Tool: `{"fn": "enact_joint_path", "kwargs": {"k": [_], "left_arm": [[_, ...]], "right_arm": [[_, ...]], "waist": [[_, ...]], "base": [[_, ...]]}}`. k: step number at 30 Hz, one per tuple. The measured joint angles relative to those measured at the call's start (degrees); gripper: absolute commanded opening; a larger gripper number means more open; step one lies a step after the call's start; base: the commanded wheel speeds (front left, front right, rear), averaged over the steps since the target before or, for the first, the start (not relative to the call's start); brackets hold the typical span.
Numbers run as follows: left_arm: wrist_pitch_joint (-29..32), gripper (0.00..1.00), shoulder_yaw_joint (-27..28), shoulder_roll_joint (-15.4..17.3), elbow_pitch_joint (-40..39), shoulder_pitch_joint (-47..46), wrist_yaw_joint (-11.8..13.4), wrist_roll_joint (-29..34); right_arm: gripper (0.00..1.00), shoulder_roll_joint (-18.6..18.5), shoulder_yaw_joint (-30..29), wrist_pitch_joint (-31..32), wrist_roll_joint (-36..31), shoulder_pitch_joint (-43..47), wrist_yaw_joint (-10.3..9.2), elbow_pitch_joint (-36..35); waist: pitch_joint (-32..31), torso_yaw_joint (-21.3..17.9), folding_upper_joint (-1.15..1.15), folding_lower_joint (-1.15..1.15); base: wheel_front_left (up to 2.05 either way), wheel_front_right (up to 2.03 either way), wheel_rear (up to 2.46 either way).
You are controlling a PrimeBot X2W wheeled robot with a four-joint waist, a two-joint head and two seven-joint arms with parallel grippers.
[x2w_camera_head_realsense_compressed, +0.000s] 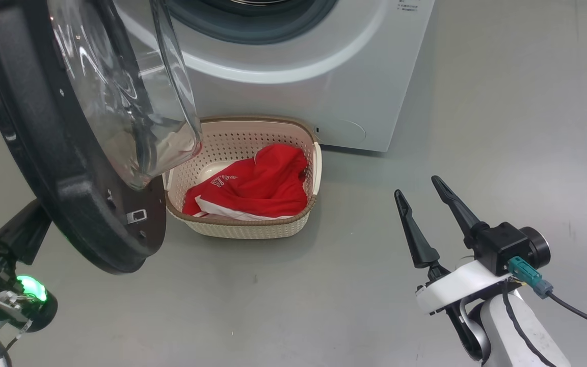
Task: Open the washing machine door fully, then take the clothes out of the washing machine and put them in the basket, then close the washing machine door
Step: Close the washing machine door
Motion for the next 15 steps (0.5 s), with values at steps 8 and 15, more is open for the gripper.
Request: {"fn": "enact_joint_path", "kwargs": {"k": [8, 15], "left_arm": [[0.6, 0.00, -0.5, -1.4, -2.1, 0.0, 0.2, -2.0], [0.7, 0.00, -1.6, -1.8, -3.2, 0.2, 0.3, -2.0]], "right_arm": [[1.00, 0.0, -0.1, 0.0, 0.0, -0.7, -0.02, -0.2], [1.00, 0.1, -0.1, 0.0, 0.4, -1.2, -0.04, -0.5]], "waist": [[1.3, -3.4, 0.00, 0.00], [2.3, -6.7, 0.00, 0.00]], "base": [[0.00, 0.00, 0.00], [0.00, 0.00, 0.00]]}}
